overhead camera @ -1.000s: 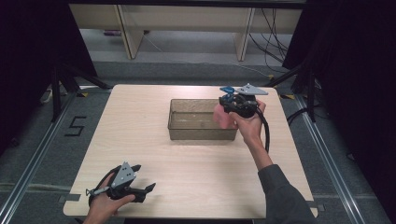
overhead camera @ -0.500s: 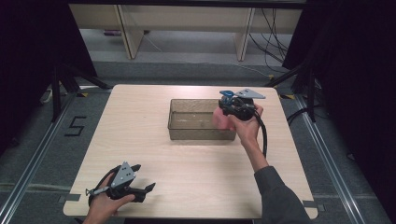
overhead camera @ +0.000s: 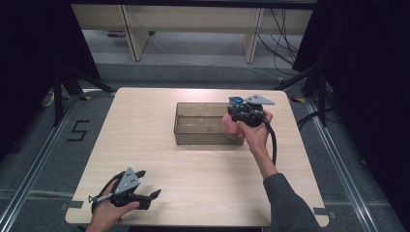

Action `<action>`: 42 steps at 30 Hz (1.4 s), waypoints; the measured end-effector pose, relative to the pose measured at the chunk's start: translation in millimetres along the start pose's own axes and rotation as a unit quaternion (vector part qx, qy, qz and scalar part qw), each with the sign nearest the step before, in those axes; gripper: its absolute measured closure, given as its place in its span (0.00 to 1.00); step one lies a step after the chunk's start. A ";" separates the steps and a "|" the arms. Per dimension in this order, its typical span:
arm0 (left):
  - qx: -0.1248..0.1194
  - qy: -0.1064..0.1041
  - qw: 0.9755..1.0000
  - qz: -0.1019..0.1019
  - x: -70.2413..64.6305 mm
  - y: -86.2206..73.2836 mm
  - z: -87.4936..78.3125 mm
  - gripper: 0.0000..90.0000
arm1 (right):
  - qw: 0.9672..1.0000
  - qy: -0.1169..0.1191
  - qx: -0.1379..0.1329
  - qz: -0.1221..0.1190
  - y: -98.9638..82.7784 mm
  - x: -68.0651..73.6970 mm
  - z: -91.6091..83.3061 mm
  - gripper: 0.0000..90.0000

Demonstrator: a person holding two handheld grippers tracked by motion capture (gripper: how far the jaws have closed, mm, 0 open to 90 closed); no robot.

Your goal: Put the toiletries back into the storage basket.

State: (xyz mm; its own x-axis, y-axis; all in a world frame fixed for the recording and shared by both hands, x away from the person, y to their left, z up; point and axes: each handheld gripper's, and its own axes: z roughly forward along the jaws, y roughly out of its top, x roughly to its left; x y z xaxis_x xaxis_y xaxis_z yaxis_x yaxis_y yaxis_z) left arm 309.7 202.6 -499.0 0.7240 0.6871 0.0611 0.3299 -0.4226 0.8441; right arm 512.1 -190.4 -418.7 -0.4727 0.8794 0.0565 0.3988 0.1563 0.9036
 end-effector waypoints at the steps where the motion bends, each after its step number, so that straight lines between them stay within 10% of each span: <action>1: -0.002 -0.001 1.000 -0.001 -0.1 -0.2 0.1 0.16 | 1.000 0.004 -0.001 0.002 -0.7 -0.2 0.5 0.60; 18: 0.005 0.001 1.000 0.002 0.3 0.0 -1.3 0.16 | 1.000 0.001 0.012 0.012 -15.3 0.1 4.4 0.60; 29: 0.002 0.000 1.000 -0.003 -0.5 -0.5 -0.6 0.16 | 1.000 0.000 0.019 -0.021 -18.4 4.2 6.6 0.59; 33: 0.002 -0.004 1.000 -0.004 -0.2 -0.6 0.0 0.16 | 0.999 0.018 0.002 0.036 -17.4 1.6 2.5 0.44; 42: 0.007 -0.002 1.000 0.002 1.1 -0.9 -0.4 0.16 | 0.999 0.006 -0.033 0.025 -21.6 8.1 -5.4 0.34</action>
State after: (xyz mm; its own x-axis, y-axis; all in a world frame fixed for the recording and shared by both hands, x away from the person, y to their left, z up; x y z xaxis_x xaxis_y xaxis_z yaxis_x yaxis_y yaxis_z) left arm 309.9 204.0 -499.5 0.7276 0.6833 0.0613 0.3361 -0.4329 0.8365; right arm 495.4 -189.1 -435.5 -0.4624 0.8801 0.1077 0.3707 0.0816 0.9252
